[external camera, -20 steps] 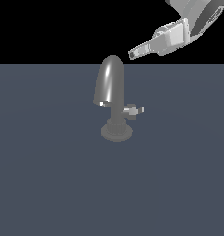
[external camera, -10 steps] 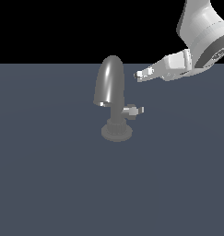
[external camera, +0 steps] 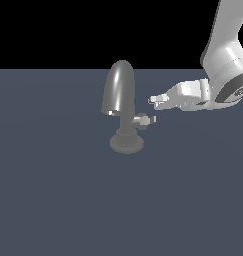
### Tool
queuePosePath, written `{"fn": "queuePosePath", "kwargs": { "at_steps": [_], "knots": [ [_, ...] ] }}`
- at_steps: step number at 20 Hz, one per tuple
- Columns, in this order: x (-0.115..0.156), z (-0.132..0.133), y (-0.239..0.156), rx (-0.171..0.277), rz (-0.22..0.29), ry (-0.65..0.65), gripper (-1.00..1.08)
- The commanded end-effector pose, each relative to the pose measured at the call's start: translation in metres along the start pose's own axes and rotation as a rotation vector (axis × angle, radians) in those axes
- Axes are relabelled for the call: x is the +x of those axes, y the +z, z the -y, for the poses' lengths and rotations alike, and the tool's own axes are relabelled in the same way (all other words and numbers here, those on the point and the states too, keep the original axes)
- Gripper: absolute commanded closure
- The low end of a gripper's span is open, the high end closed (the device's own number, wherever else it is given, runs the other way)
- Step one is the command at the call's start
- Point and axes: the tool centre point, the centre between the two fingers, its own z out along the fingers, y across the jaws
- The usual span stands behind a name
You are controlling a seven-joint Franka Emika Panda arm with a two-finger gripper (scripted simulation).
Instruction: Turn on the faucet by rotating a designated handle.
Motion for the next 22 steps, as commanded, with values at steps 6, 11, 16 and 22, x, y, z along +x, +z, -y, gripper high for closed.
{"fn": "queuePosePath", "kwargs": {
  "at_steps": [6, 11, 16, 22],
  "knots": [
    [0.017, 0.003, 0.000, 0.031, 0.054, 0.053, 1.08],
    [0.017, 0.003, 0.000, 0.031, 0.055, 0.053, 1.08],
    [0.029, -0.001, 0.001, 0.031, 0.055, 0.053, 1.08],
    [0.055, -0.010, 0.003, 0.031, 0.055, 0.053, 1.08]
  ]
}}
